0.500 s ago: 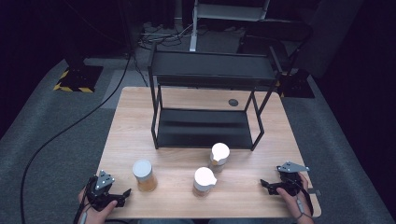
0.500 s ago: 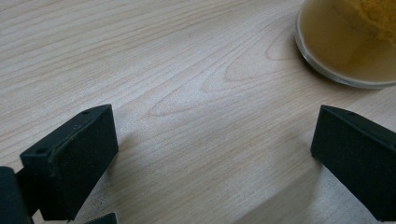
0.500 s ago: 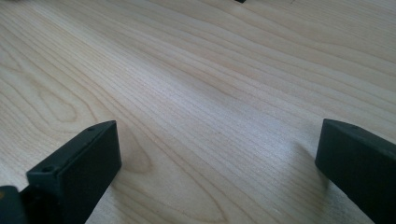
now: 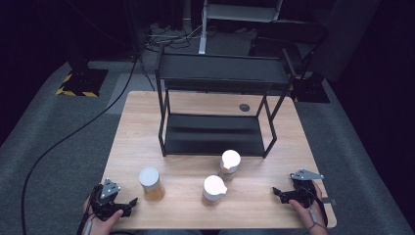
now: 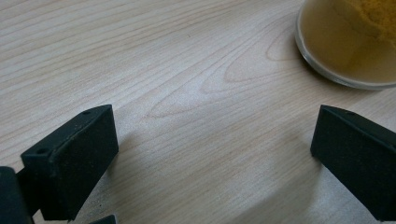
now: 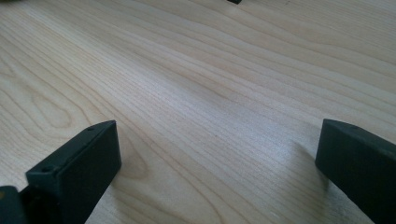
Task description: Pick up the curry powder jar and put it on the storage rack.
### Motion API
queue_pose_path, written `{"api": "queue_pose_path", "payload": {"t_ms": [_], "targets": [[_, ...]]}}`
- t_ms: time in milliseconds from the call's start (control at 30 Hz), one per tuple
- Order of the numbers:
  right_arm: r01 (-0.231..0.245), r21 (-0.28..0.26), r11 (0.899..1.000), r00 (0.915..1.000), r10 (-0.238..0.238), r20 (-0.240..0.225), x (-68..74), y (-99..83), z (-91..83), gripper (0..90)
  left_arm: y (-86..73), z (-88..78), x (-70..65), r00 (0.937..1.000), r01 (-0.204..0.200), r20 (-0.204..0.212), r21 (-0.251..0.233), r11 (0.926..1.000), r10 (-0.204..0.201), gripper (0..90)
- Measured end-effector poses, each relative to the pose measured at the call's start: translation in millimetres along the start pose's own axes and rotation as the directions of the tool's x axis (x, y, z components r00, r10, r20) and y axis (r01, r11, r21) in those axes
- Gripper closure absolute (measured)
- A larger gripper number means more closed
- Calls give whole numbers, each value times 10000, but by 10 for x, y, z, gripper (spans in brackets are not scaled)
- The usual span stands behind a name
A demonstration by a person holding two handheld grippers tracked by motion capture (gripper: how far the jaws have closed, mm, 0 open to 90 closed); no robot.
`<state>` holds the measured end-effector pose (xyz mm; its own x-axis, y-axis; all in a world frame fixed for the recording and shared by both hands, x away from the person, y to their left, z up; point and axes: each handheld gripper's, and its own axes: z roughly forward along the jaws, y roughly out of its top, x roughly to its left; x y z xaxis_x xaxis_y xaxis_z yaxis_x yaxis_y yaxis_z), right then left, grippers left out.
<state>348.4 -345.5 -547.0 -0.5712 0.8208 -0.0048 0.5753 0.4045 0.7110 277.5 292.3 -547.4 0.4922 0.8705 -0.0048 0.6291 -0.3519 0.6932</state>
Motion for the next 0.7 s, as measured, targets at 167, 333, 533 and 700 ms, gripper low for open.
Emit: {"api": "queue_pose_path", "payload": {"t_ms": [167, 333, 533, 700], "targets": [[-11, 8, 10000, 10000, 11, 11, 0, 4, 3, 0, 20, -27, -25, 9994, -262, 225, 67, 9996, 260, 54], [-14, 9, 10000, 10000, 14, 13, 0, 5, 4, 0, 89, -156, -72, 9996, -162, 229, -655, 9977, 178, 52], [-16, 9, 10000, 10000, 16, 13, 0, 5, 4, 0, 186, -286, -123, 9987, -166, 453, -1063, 9942, 215, 51], [-29, 9, 10000, 10000, 29, 9, -1, 6, 5, 0, 255, -374, -189, 9982, -326, 468, -1249, 9916, 387, 50]]}}
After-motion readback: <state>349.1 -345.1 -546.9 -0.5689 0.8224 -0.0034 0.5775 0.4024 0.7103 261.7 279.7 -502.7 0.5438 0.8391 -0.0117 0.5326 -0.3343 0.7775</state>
